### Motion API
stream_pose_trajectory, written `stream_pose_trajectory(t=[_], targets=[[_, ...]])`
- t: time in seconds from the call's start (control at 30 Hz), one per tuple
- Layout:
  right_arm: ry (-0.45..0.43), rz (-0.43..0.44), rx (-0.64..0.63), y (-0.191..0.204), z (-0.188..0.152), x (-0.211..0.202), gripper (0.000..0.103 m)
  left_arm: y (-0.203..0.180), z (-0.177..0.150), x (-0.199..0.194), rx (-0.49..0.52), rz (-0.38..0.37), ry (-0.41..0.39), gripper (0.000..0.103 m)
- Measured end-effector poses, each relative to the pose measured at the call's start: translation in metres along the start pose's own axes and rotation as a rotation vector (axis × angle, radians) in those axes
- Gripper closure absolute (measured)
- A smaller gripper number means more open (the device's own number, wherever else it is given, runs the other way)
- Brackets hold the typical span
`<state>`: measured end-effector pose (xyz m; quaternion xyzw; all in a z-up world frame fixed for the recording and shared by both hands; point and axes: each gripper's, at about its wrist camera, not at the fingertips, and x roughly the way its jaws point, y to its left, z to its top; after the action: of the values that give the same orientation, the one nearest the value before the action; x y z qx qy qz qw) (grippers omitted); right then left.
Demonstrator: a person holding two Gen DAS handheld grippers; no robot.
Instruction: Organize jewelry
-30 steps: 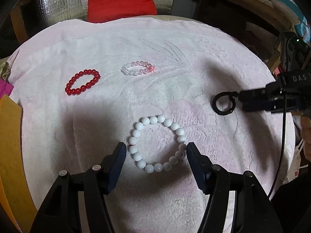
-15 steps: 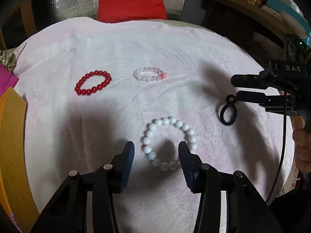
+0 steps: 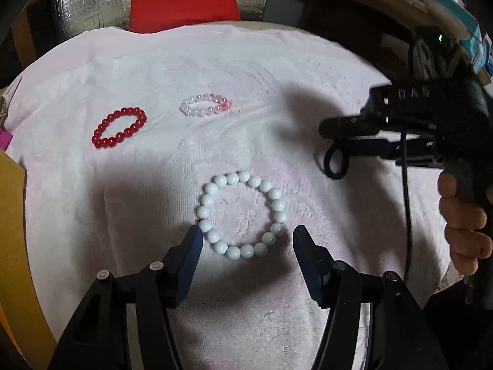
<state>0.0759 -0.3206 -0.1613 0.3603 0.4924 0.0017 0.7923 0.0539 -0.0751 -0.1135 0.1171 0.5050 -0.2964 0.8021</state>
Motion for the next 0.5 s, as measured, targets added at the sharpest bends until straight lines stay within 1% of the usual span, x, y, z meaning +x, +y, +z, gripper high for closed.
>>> stream_pose_trajectory(t=[0.07,0.13,0.2,0.23,0.27,0.33,0.37,0.43,0.5], targets=[[-0.02,-0.013,-0.012,0.006,0.0,0.003,0.06,0.002,0.0,0.003,-0.018,-0.006,0.0,0.041],[-0.033,-0.035,-0.027,0.01,-0.001,0.007,0.064,0.004,0.0,0.002,-0.033,-0.013,-0.011,0.041],[-0.052,-0.081,-0.06,0.013,-0.001,0.009,0.079,0.005,0.001,0.0,-0.054,-0.029,-0.023,0.041],[-0.057,-0.092,-0.073,0.014,-0.001,0.01,0.081,0.007,0.001,-0.002,-0.059,-0.035,-0.029,0.044],[-0.062,-0.105,-0.09,0.016,-0.002,0.01,0.084,0.006,0.001,-0.003,-0.06,-0.038,-0.04,0.054],[-0.067,-0.113,-0.114,0.016,-0.002,0.008,0.088,0.003,0.001,-0.004,-0.051,-0.04,-0.051,0.064],[-0.07,-0.109,-0.122,0.015,-0.002,0.007,0.09,0.001,0.001,-0.006,-0.045,-0.037,-0.059,0.075],[-0.073,-0.093,-0.126,0.013,-0.002,0.003,0.09,-0.003,0.003,-0.007,-0.034,-0.051,-0.067,0.09],[-0.084,-0.091,-0.14,0.011,-0.002,-0.002,0.09,-0.008,0.003,-0.007,-0.025,-0.052,-0.076,0.09]])
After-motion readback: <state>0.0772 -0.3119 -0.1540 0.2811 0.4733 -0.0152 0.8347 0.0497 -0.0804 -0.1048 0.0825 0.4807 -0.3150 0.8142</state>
